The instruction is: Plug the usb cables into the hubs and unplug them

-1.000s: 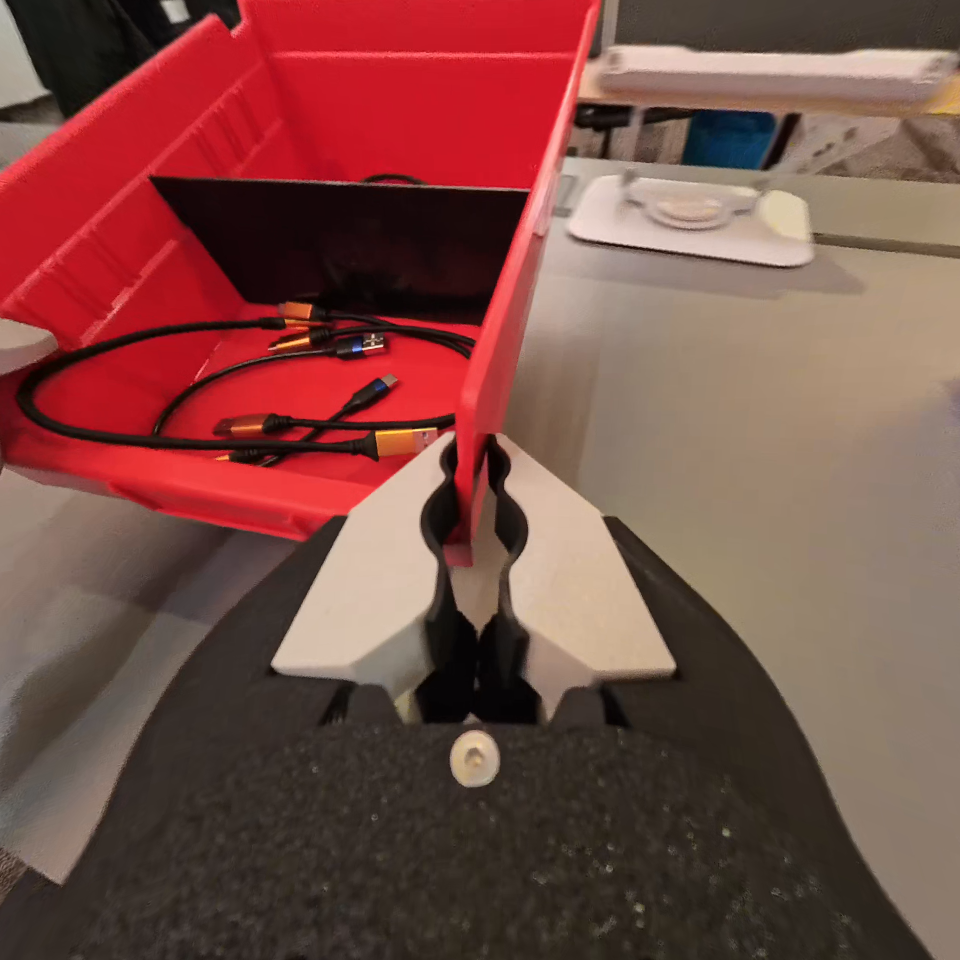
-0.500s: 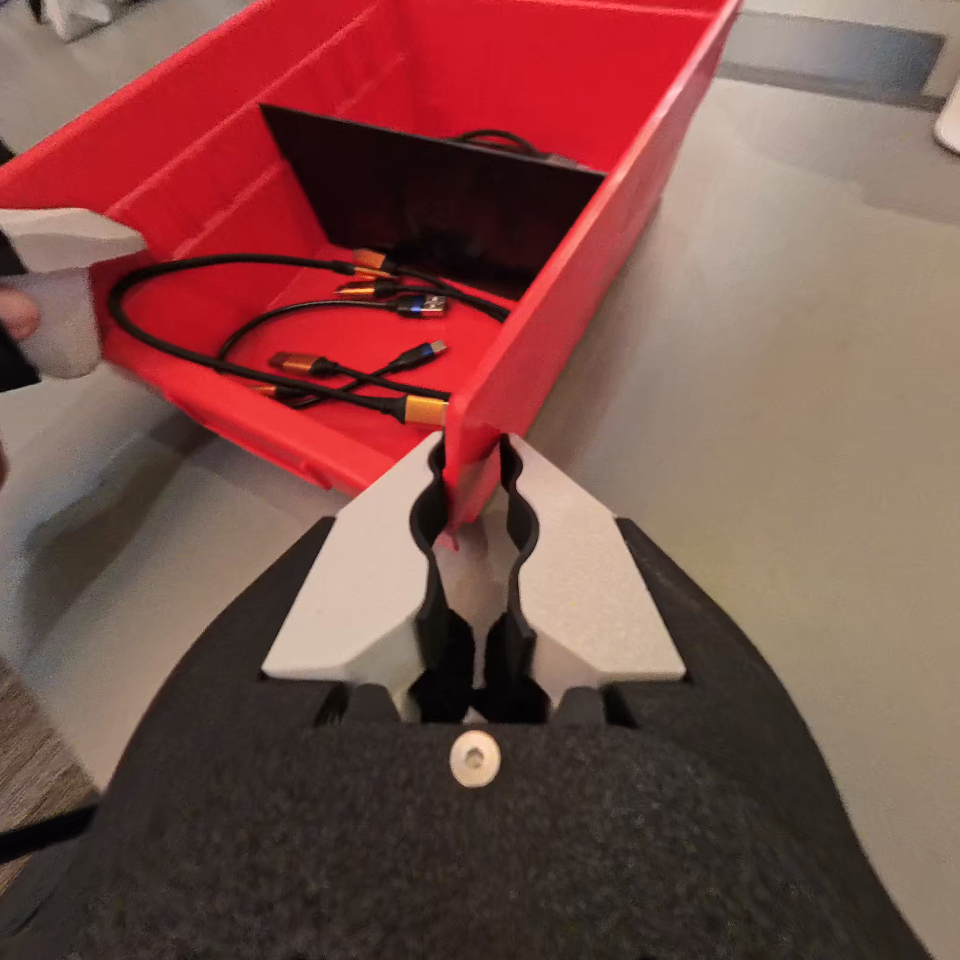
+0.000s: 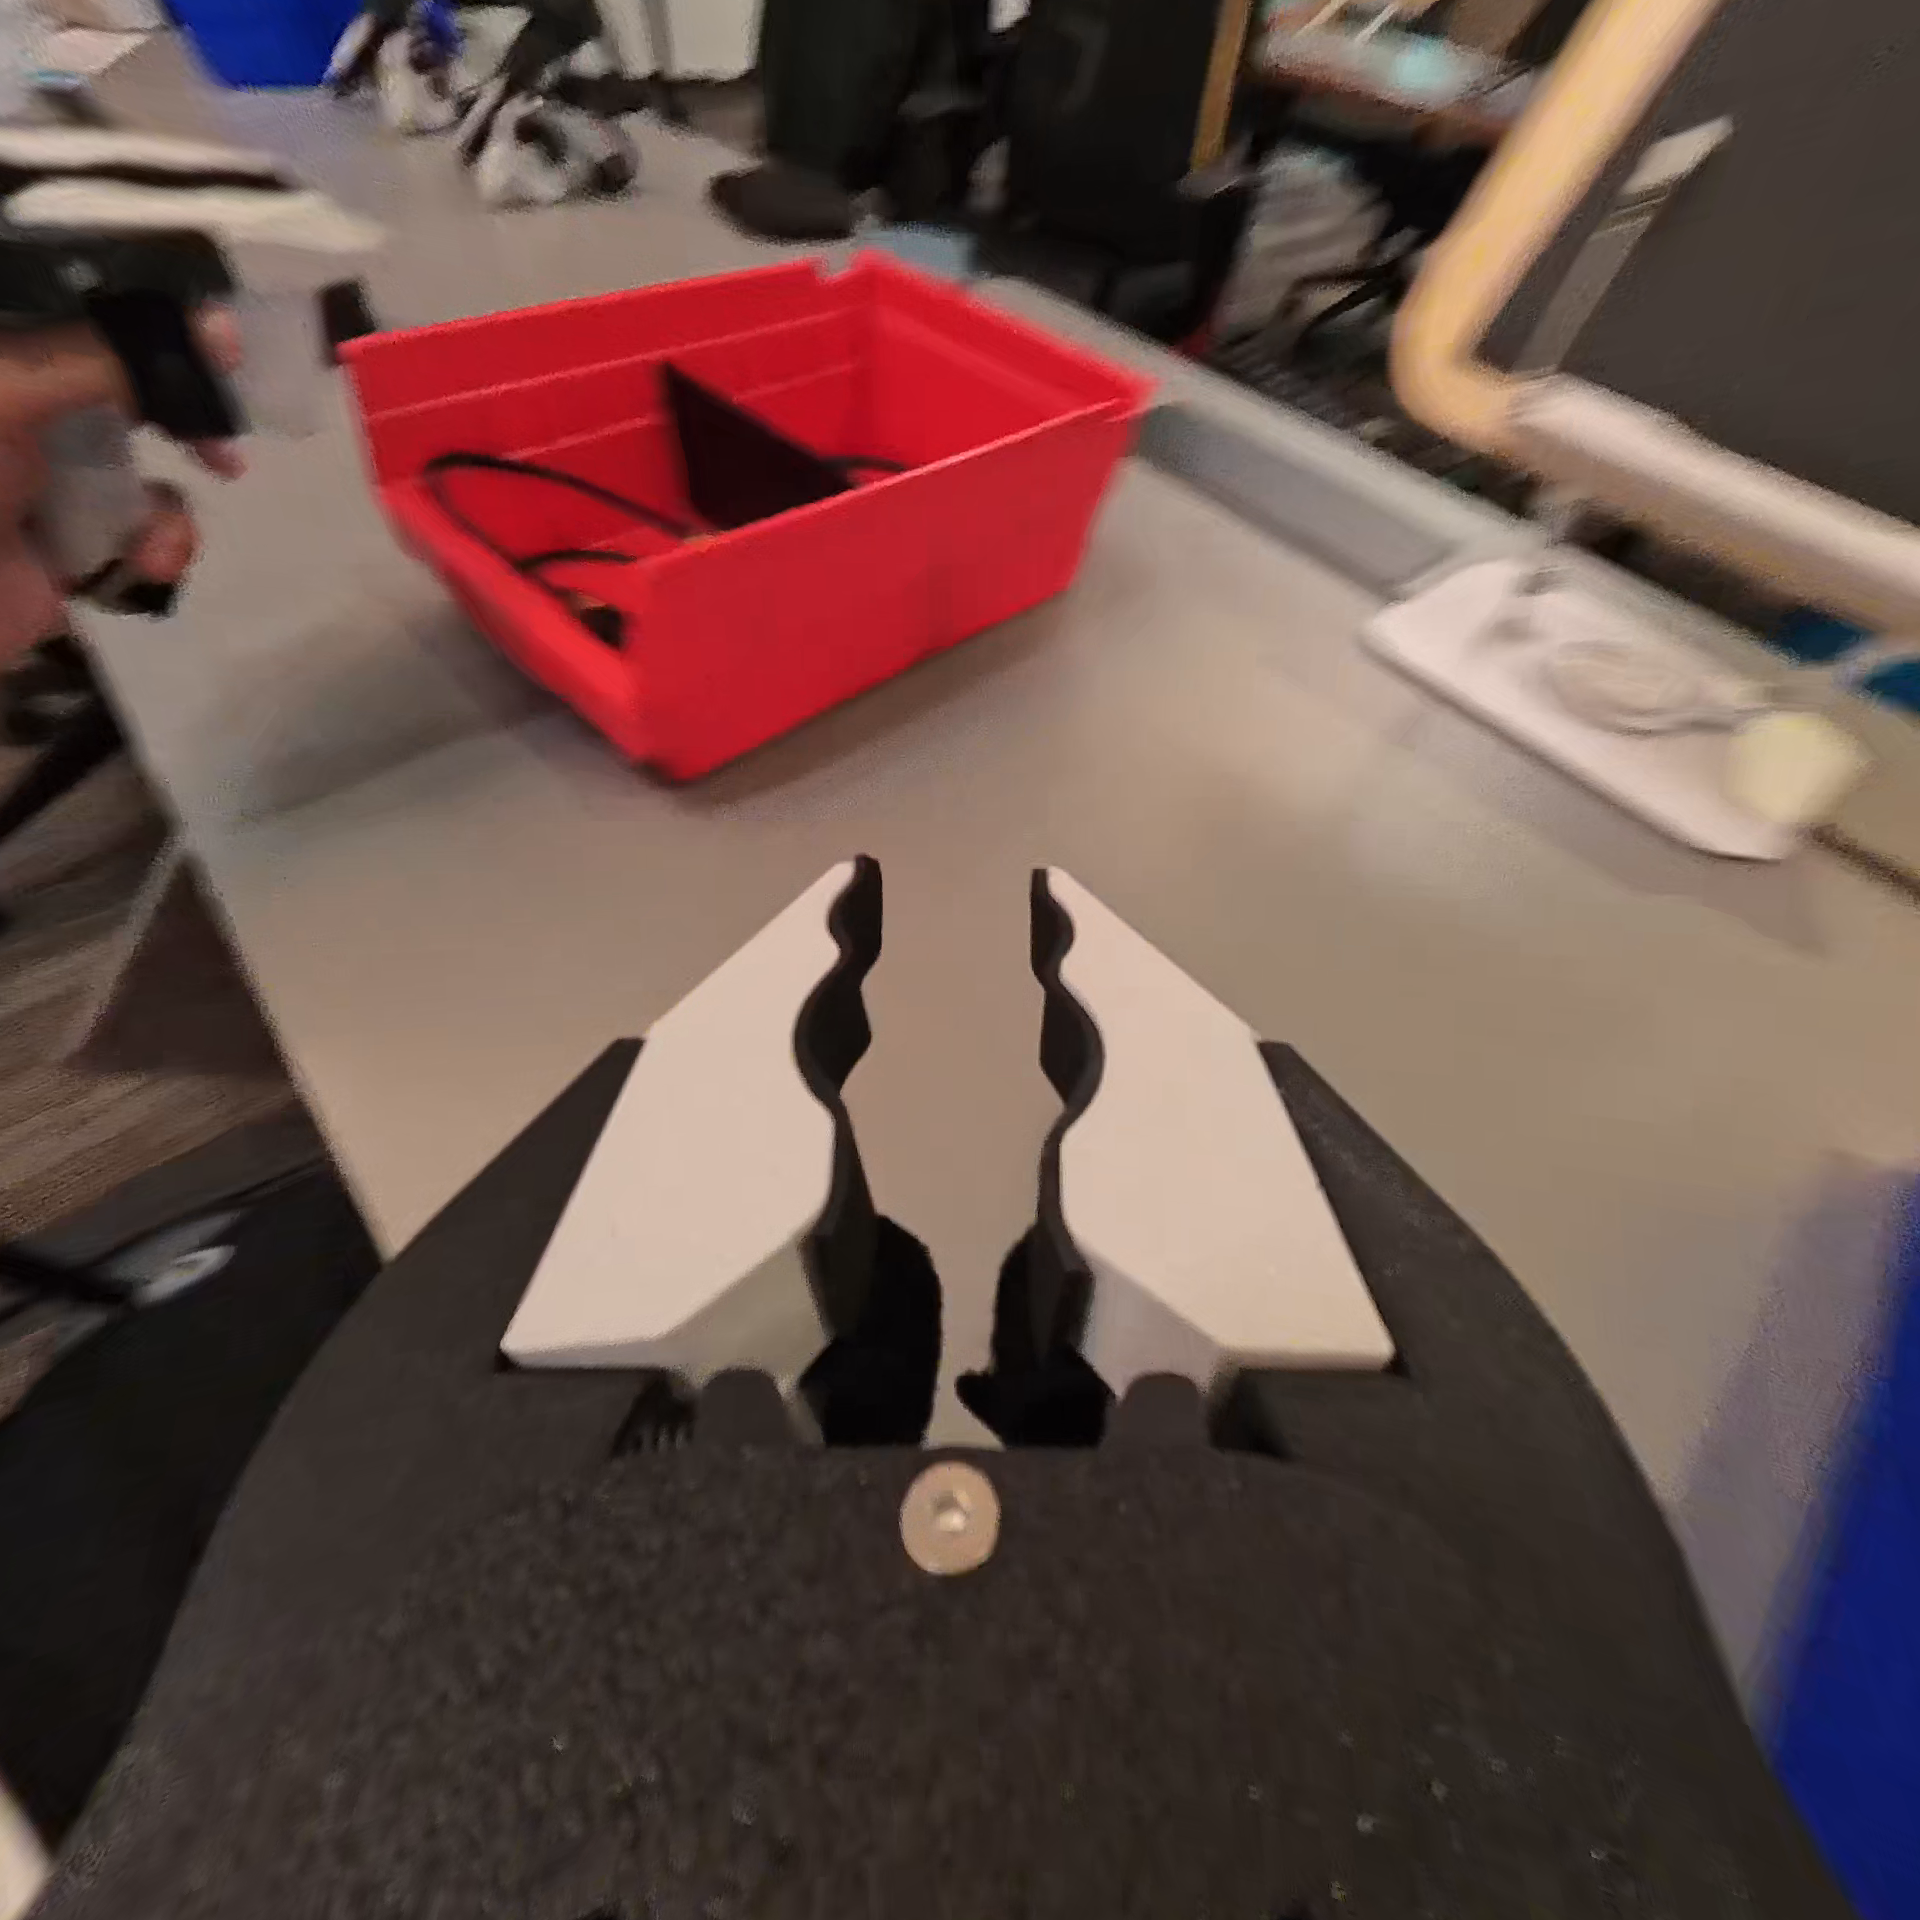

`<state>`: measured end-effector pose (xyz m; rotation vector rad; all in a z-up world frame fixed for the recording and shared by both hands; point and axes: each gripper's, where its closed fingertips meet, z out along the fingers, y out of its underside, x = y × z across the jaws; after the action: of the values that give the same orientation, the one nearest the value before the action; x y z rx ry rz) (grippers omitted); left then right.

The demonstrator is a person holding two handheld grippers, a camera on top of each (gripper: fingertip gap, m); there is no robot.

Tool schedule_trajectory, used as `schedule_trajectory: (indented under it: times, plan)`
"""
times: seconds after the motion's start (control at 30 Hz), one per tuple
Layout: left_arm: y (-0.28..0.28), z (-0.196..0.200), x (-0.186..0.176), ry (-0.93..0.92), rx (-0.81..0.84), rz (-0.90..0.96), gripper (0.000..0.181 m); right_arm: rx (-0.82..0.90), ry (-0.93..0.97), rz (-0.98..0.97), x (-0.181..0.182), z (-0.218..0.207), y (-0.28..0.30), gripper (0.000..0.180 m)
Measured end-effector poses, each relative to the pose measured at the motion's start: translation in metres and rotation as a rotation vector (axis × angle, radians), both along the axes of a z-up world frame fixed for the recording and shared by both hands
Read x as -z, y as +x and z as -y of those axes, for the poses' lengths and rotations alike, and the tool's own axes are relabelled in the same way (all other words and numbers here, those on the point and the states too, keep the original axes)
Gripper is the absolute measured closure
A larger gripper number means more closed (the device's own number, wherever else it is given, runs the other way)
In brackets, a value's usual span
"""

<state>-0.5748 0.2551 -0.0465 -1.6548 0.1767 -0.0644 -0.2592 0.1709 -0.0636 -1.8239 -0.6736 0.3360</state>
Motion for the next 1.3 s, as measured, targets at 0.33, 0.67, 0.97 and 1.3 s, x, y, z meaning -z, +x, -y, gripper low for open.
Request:
schedule_trajectory:
  times: [0.33,0.67,0.97,1.3]
  plan:
    - [0.092,0.025,0.048,-0.186,0.163,0.040,0.144,0.663,0.092,-0.090,0.041,0.049,0.306,0.139]
    - [0.100,0.039,0.054,-0.211,0.202,0.021,0.147,0.680,-0.068,-0.386,0.063,0.040,0.335,0.146]
    - [0.095,0.032,0.059,-0.236,0.206,0.047,0.148,0.680,-0.052,-0.352,0.062,0.043,0.335,0.155]
    - [0.097,0.035,0.059,-0.231,0.207,0.036,0.149,0.664,-0.061,-0.381,0.062,0.044,0.332,0.157]
